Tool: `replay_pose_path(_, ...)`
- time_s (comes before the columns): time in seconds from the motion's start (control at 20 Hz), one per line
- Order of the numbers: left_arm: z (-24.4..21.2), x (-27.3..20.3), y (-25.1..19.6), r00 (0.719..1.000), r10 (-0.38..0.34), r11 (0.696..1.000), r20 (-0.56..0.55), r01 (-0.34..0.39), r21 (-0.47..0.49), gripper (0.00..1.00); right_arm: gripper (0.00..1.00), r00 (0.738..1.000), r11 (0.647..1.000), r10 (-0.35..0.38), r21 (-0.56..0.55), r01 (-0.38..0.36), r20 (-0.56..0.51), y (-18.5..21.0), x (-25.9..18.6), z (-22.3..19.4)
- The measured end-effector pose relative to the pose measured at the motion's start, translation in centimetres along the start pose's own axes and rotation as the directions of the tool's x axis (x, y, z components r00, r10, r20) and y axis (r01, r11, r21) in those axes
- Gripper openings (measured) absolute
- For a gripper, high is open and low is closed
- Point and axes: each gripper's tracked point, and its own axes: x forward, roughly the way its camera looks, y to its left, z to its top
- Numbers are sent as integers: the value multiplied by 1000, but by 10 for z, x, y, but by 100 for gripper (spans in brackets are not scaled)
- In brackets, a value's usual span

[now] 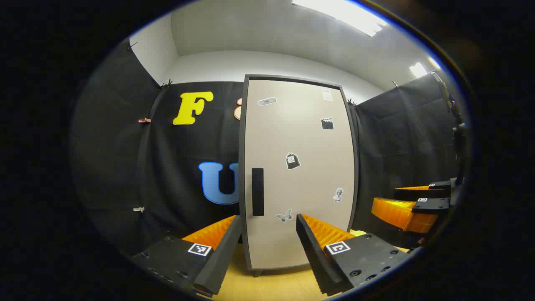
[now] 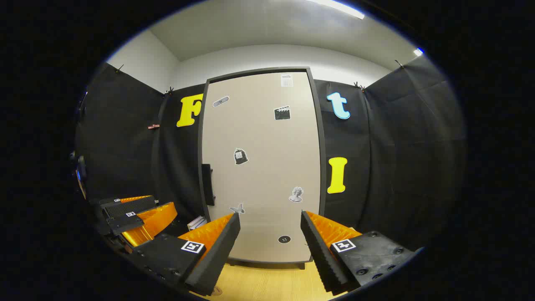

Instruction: Open the cabinet door with the right hand, grasp the bottle in the cabinet with the left hand and place it on the coaster, then close the cabinet door with the right hand.

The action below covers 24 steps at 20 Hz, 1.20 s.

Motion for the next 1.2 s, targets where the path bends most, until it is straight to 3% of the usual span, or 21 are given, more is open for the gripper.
replay_pose_path(0.55, -5, -2, 4, 1000, 7, 1000, -21, -8, -24, 84, 95, 999, 999, -42, -9, 42, -6, 6, 2, -3)
replay_pose_path(1.2, -7, -4, 5, 1000, -12, 1000, -14, 11, -26, 84, 98, 999, 998, -42, -38, 42, 4, 26, 3, -5)
